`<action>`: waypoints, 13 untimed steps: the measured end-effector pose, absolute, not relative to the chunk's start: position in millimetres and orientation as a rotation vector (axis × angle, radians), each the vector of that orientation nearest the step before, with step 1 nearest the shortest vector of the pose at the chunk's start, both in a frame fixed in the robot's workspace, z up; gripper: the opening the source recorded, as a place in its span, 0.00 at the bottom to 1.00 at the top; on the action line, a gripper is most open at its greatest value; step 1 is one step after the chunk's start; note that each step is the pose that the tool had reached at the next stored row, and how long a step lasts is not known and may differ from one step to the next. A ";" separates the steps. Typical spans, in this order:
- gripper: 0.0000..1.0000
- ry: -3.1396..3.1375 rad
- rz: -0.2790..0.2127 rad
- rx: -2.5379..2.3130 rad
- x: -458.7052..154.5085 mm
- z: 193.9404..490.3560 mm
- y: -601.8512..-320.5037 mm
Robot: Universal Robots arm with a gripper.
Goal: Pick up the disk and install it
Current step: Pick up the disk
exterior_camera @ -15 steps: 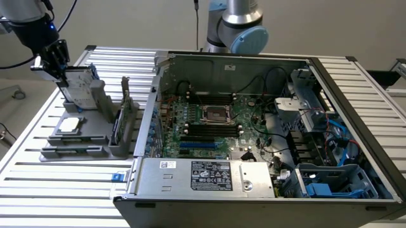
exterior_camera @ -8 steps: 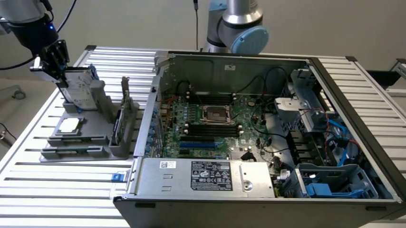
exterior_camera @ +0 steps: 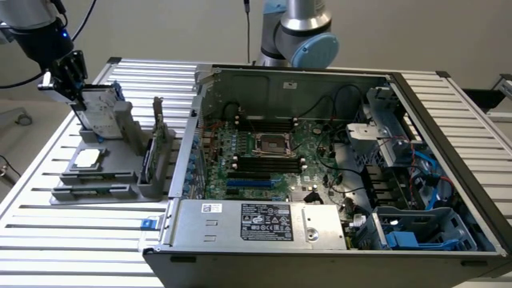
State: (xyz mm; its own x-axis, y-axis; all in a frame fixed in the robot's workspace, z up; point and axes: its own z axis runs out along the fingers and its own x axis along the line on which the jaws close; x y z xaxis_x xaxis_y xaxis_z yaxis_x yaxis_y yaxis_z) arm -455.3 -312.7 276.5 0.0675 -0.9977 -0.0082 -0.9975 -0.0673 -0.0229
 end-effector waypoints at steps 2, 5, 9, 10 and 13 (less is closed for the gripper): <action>0.33 2.130 -0.015 -2.279 -455.3 276.5 -312.7; 0.33 2.130 -0.015 -2.279 -455.3 276.7 -312.7; 0.33 2.130 -0.015 -2.279 -455.3 281.1 -312.7; 0.33 2.130 -0.015 -2.279 -455.3 283.7 -312.7; 0.33 2.130 -0.015 -2.279 -455.3 296.5 -312.7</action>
State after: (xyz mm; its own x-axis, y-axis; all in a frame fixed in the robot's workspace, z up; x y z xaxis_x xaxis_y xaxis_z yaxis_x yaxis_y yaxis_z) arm -455.3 -312.7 296.5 0.0674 -0.9977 -0.0081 -0.9975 -0.0672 -0.0230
